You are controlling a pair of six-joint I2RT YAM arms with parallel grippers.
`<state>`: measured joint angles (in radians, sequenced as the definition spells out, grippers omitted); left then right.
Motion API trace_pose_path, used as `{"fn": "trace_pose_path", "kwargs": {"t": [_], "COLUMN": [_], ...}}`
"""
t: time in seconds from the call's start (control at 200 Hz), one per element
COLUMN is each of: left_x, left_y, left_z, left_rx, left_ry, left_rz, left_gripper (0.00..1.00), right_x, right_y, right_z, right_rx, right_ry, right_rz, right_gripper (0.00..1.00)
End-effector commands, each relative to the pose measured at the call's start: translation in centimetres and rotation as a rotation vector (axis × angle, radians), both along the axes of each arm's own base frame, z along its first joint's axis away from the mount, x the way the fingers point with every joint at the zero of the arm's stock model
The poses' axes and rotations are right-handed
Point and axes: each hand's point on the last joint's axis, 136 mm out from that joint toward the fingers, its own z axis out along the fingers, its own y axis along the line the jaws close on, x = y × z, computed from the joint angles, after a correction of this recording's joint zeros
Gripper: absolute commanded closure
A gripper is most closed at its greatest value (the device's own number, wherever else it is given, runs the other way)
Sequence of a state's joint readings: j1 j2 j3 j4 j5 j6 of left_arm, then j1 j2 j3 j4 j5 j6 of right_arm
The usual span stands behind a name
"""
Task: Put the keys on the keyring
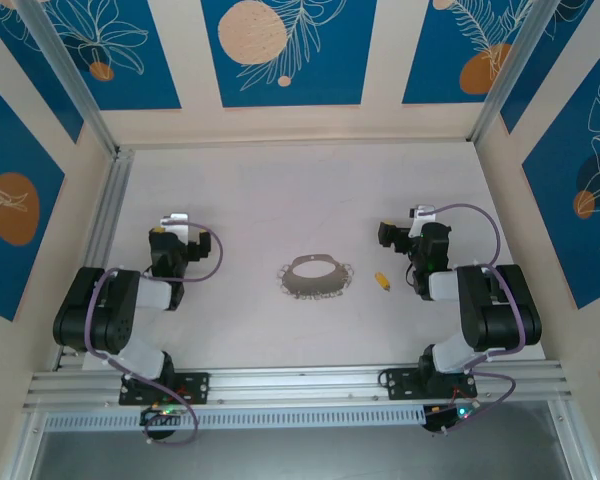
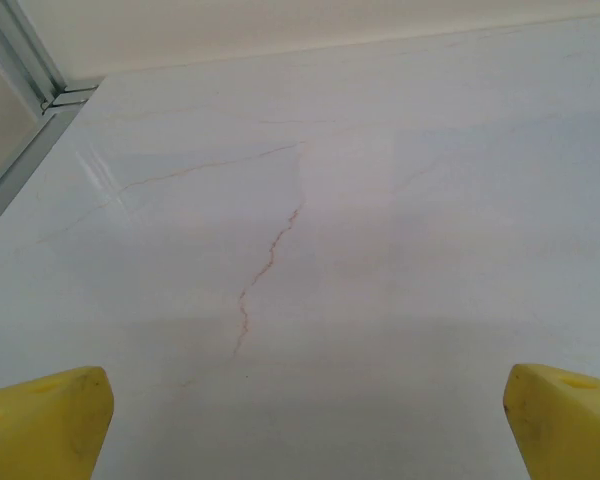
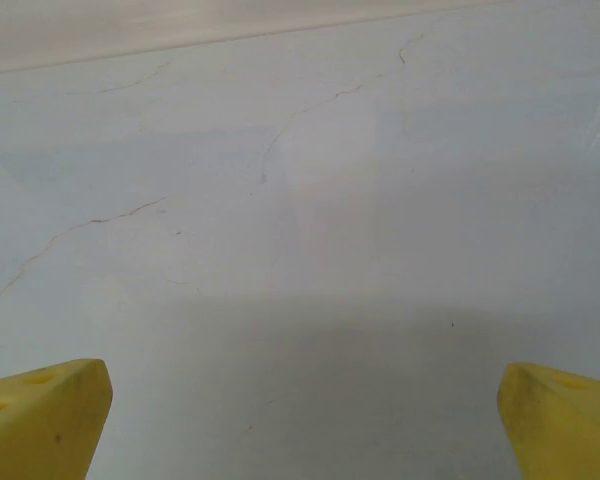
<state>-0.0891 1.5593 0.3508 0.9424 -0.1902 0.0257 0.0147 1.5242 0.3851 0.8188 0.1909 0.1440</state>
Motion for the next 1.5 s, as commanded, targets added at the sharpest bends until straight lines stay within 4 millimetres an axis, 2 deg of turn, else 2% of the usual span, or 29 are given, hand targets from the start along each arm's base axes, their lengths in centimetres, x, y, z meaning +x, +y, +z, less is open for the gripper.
{"fn": "trace_pose_path", "kwargs": {"t": [0.0,0.83,0.88,0.95,1.065,1.14,1.221,1.341,1.496], "left_x": [0.5,0.6,0.6,0.6,0.0,-0.6,-1.2,-2.5,-4.3], "left_y": [-0.4,-0.5,-1.1,-2.0,-1.3,-1.8,-2.9,-6.1,-13.6], "left_z": [0.7,0.7,0.9,2.0,4.2,5.6,6.9,8.3,9.3], "left_rx": [-0.004,-0.014,-0.013,-0.004,-0.021,-0.086,-0.167,-0.325,-0.584], "left_ry": [-0.021,-0.019,-0.019,0.001,0.048,0.062,0.120,0.253,0.382], "left_rz": [-0.025,-0.041,-0.075,-0.126,-0.062,-0.045,-0.030,-0.116,-0.448], "left_gripper": [0.00,0.00,0.00,0.00,0.00,0.00,0.00,0.00,0.00], "right_x": [0.6,0.6,0.6,0.6,0.4,-0.1,-1.3,-4.4,-8.1], "right_y": [0.0,-0.1,0.0,-0.7,-0.4,0.0,1.9,7.9,13.0], "right_z": [1.1,1.0,1.1,2.1,5.4,6.9,7.1,6.5,4.4], "right_rx": [-0.014,-0.010,-0.011,-0.019,-0.076,-0.023,0.088,0.092,0.035], "right_ry": [-0.034,-0.029,-0.033,-0.041,0.027,0.093,0.230,0.404,0.609], "right_rz": [0.013,0.014,0.017,-0.033,-0.040,-0.058,-0.014,0.218,0.414], "right_gripper": [0.01,0.01,0.01,0.01,0.01,0.01,0.01,0.01,0.01]}}
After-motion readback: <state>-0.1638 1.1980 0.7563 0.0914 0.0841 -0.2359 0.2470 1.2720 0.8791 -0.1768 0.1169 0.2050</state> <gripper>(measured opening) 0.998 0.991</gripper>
